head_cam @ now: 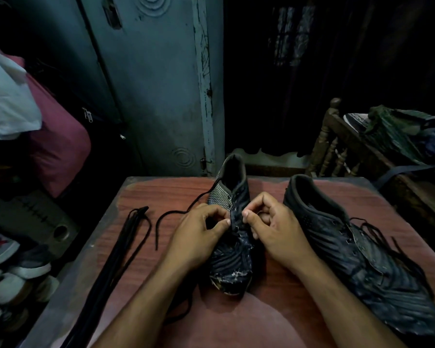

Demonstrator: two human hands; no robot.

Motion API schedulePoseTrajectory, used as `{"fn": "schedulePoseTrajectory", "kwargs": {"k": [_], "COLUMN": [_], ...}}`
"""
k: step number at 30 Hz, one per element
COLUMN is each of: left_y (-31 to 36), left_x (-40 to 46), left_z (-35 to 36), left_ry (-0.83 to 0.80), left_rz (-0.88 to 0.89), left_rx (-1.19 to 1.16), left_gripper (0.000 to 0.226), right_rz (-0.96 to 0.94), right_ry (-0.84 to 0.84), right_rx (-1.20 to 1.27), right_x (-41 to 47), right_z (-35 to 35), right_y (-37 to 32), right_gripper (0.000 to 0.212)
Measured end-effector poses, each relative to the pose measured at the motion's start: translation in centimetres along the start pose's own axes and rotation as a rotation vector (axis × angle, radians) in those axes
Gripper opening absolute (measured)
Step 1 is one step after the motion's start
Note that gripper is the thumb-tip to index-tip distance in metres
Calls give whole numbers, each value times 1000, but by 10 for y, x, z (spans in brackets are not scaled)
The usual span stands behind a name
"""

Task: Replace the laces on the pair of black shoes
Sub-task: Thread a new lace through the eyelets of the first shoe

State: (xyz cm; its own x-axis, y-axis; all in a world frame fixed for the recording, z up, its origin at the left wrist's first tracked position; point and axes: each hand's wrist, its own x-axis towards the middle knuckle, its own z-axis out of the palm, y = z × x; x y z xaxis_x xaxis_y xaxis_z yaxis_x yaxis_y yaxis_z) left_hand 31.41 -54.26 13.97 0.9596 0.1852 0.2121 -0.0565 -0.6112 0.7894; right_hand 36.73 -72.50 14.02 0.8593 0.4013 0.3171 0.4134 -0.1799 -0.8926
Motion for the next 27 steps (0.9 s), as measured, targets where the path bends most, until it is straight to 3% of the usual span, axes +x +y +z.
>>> {"fn": "schedulePoseTrajectory", "kwargs": {"k": [5,14,20,27], "left_y": [1,3,8,11], "left_x": [0,-1,-3,-5], "left_z": [0,-1,-3,-4], "left_ry": [13,3,-1,-4], "left_rz": [-3,-6,-18,-5], "left_rx": [15,63,12,-3], "left_gripper": [7,14,7,9], "right_rz": [-56,57,142,111], "right_ry": [91,131,222,306], "right_rx": [-47,234,574,668], "right_x": [0,4,5,7], "right_z": [1,4,3,2], "right_y": [-3,-5,-17,-25], "right_gripper": [11,11,6,8]}}
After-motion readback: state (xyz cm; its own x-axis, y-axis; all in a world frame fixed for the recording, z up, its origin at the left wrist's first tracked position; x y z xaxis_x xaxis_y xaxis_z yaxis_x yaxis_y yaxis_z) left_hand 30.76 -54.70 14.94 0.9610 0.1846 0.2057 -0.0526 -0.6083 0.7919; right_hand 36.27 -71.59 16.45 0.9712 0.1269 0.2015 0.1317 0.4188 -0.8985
